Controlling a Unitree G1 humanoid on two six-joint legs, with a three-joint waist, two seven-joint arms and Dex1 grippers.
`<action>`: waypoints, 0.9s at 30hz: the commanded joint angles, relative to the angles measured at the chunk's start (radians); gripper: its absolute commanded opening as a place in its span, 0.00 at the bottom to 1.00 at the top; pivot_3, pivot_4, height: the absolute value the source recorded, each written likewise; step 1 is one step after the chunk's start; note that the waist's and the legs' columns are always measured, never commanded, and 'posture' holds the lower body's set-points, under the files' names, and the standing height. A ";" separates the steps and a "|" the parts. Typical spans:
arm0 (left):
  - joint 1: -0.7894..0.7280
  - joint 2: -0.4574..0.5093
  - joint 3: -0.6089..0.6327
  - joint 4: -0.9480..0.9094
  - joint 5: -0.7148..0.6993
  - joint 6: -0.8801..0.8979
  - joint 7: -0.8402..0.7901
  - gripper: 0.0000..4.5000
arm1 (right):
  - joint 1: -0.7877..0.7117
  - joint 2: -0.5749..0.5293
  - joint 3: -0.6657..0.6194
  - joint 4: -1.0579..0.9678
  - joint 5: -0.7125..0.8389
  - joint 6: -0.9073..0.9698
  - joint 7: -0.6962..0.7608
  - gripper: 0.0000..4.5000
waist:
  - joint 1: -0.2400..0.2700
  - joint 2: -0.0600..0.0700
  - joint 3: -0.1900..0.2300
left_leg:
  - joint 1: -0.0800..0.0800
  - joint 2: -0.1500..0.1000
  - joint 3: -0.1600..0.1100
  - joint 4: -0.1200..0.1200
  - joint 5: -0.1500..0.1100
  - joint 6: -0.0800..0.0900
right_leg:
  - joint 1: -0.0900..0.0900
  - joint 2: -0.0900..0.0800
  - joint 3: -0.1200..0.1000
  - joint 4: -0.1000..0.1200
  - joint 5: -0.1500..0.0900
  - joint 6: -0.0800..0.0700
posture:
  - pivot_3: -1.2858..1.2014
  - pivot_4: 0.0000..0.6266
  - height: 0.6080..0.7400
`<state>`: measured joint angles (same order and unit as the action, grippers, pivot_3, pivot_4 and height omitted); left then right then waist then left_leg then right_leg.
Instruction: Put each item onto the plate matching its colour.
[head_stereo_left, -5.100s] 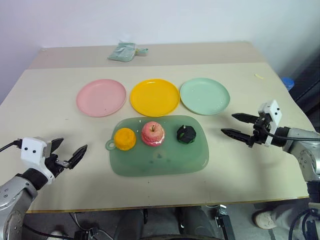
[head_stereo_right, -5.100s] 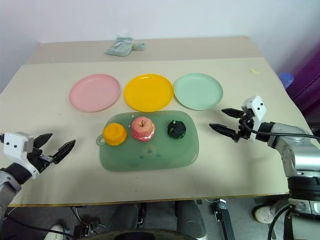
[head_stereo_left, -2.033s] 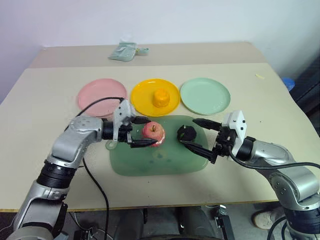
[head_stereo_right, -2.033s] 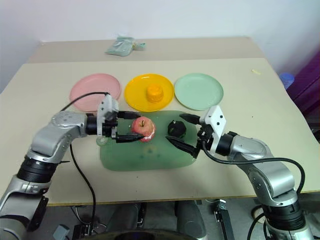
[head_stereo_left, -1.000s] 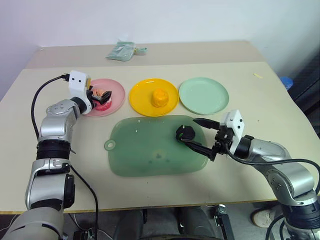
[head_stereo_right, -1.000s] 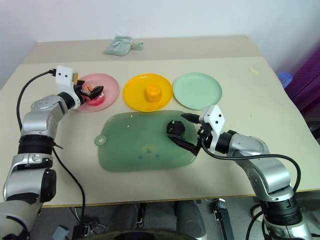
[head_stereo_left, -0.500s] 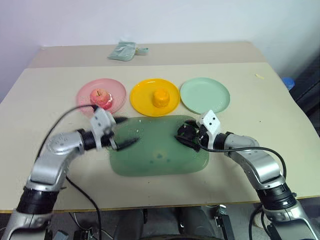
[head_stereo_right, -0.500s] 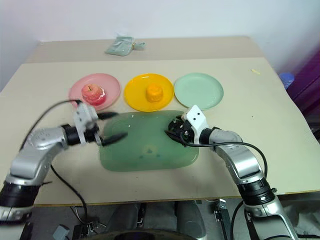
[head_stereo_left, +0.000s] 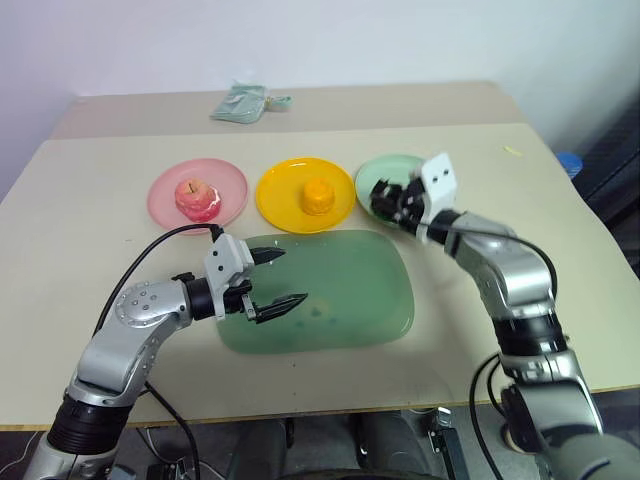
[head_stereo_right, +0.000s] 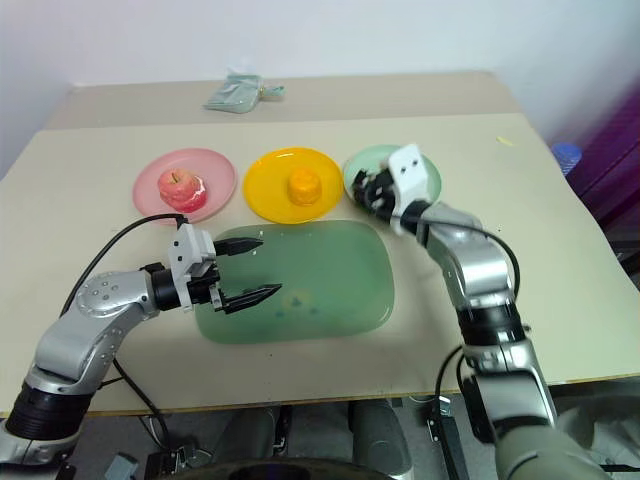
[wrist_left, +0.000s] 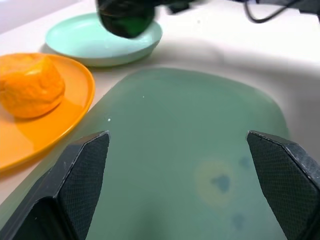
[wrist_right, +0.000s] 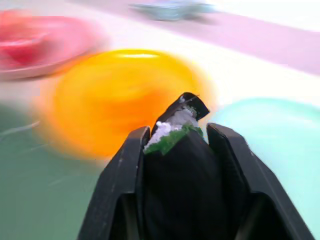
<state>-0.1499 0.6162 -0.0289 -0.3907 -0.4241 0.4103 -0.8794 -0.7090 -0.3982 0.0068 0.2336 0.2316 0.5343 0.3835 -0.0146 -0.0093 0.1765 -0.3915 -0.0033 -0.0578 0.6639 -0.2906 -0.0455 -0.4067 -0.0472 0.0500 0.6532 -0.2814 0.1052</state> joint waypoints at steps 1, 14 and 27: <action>0.006 -0.007 0.008 -0.016 -0.005 -0.016 0.009 1.00 | -0.108 0.040 -0.071 0.257 -0.025 -0.128 -0.070 0.37 | -0.003 0.000 0.000 | 0.000 0.000 0.000 0.000 0.000 0.000 | 0.000 0.000 0.000 0.000 0.000 0.000 | 0.52 0.24 1.00; 0.174 0.001 0.387 0.145 0.050 -0.100 0.245 1.00 | 0.087 -0.212 -0.136 0.148 0.016 -0.404 0.324 0.99 | 0.000 0.002 0.001 | -0.001 0.000 0.001 -0.001 -0.001 0.001 | 0.000 -0.001 0.000 -0.002 0.000 0.000 | 0.52 0.24 1.00; 0.533 0.021 0.708 0.120 0.018 -0.093 0.247 1.00 | 0.442 -0.457 -0.214 -0.078 0.208 -0.205 0.716 0.99 | -0.002 0.003 0.001 | 0.004 0.004 0.003 0.000 -0.001 0.002 | 0.005 -0.001 0.001 -0.003 0.000 0.000 | 0.52 0.24 1.00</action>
<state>0.3812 0.6365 0.6401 -0.2246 -0.3874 0.3156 -0.6446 -0.2431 -0.8431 -0.1713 0.1632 0.4172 0.3281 1.0968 -0.0167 -0.0067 0.1778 -0.3874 0.0002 -0.0548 0.6639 -0.2919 -0.0434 -0.4016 -0.0487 0.0509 0.6502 -0.2815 0.1052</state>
